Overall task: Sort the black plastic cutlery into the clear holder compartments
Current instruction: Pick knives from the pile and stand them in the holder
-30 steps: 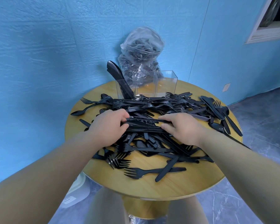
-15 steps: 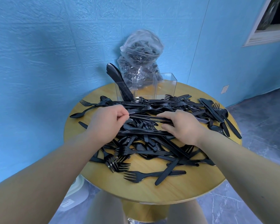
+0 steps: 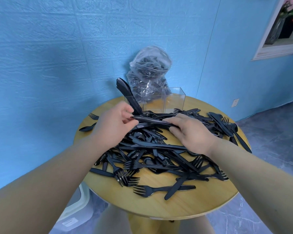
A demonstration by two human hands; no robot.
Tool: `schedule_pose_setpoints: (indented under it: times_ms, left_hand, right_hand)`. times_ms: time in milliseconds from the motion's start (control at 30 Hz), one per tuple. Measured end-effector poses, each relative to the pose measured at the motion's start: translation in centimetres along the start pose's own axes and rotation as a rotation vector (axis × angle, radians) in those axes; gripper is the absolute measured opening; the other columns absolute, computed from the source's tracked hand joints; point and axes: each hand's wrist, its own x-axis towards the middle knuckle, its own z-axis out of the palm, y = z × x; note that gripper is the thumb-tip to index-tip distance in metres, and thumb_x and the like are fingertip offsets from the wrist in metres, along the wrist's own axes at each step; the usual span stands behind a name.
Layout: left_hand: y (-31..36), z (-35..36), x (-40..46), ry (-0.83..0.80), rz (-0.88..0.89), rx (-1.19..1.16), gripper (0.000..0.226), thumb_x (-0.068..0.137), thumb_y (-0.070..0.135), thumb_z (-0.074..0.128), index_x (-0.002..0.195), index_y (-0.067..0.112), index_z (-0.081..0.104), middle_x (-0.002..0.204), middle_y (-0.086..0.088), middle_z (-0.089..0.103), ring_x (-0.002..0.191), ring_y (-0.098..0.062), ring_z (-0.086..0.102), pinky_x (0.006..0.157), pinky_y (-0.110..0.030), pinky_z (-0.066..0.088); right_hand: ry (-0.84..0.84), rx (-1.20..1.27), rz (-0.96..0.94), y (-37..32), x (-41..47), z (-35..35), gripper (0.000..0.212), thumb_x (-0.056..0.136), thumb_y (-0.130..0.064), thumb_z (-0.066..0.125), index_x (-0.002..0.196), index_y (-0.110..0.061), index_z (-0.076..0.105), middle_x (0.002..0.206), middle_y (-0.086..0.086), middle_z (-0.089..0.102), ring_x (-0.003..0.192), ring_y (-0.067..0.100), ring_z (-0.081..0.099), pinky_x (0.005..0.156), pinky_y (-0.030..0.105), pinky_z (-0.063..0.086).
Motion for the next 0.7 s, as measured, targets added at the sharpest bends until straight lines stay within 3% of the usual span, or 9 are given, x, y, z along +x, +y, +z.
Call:
schedule_pose_setpoints:
  times_ms: [67, 133, 300, 500, 600, 700]
  left_hand:
    - [0.5, -0.4, 0.1, -0.022, -0.01, -0.042, 0.038, 0.084, 0.036, 0.069, 0.118, 0.03, 0.055, 0.101, 0.012, 0.065, 0.085, 0.002, 0.06, 0.07, -0.011, 0.04]
    - [0.8, -0.6, 0.2, -0.01, -0.001, -0.027, 0.038, 0.086, 0.036, 0.066, 0.122, 0.03, 0.059, 0.108, 0.008, 0.066, 0.086, 0.0, 0.059, 0.078, -0.015, 0.04]
    - [1.4, -1.0, 0.4, 0.066, 0.008, -0.055, 0.022, 0.089, 0.024, 0.064, 0.111, 0.028, 0.067, 0.099, 0.014, 0.064, 0.08, 0.005, 0.056, 0.076, -0.009, 0.04]
    - [2.7, -1.7, 1.4, 0.127, -0.002, -0.236, 0.025, 0.093, 0.019, 0.056, 0.096, 0.043, 0.062, 0.077, 0.013, 0.071, 0.076, -0.018, 0.069, 0.077, -0.041, 0.057]
    - [3.1, -2.9, 2.5, 0.176, -0.015, -0.227, 0.025, 0.094, 0.015, 0.052, 0.099, 0.036, 0.065, 0.075, 0.012, 0.069, 0.072, -0.013, 0.066, 0.065, -0.027, 0.052]
    - [3.3, -5.3, 4.6, 0.263, -0.003, -0.176, 0.026, 0.093, 0.012, 0.05, 0.096, 0.032, 0.066, 0.072, 0.012, 0.067, 0.066, 0.001, 0.06, 0.053, -0.015, 0.042]
  right_hand:
    - [0.019, -0.015, -0.002, -0.3, 0.1, -0.3, 0.041, 0.101, -0.03, 0.037, 0.142, -0.025, 0.042, 0.126, -0.003, 0.052, 0.118, 0.017, 0.048, 0.096, 0.027, 0.037]
    - [0.039, -0.022, -0.017, -0.6, 0.3, -0.5, 0.042, 0.102, -0.031, 0.033, 0.143, -0.024, 0.039, 0.134, -0.002, 0.052, 0.124, 0.017, 0.044, 0.099, 0.025, 0.032]
    - [0.059, 0.004, -0.042, -1.3, 1.0, -0.3, 0.043, 0.102, -0.024, 0.035, 0.145, -0.028, 0.037, 0.127, 0.0, 0.057, 0.116, 0.019, 0.05, 0.093, 0.022, 0.035]
    - [0.122, 0.078, -0.065, -2.4, 2.7, -0.2, 0.046, 0.102, -0.023, 0.038, 0.146, -0.031, 0.032, 0.109, 0.002, 0.051, 0.096, 0.018, 0.05, 0.081, 0.023, 0.037]
    - [0.139, 0.095, -0.086, -3.1, 3.9, -0.7, 0.048, 0.101, -0.024, 0.039, 0.148, -0.025, 0.029, 0.116, 0.003, 0.051, 0.104, 0.02, 0.05, 0.088, 0.026, 0.039]
    - [0.173, 0.046, -0.074, -3.1, 5.5, -1.4, 0.054, 0.1, -0.026, 0.042, 0.149, -0.017, 0.024, 0.137, 0.007, 0.044, 0.122, 0.022, 0.043, 0.1, 0.028, 0.033]
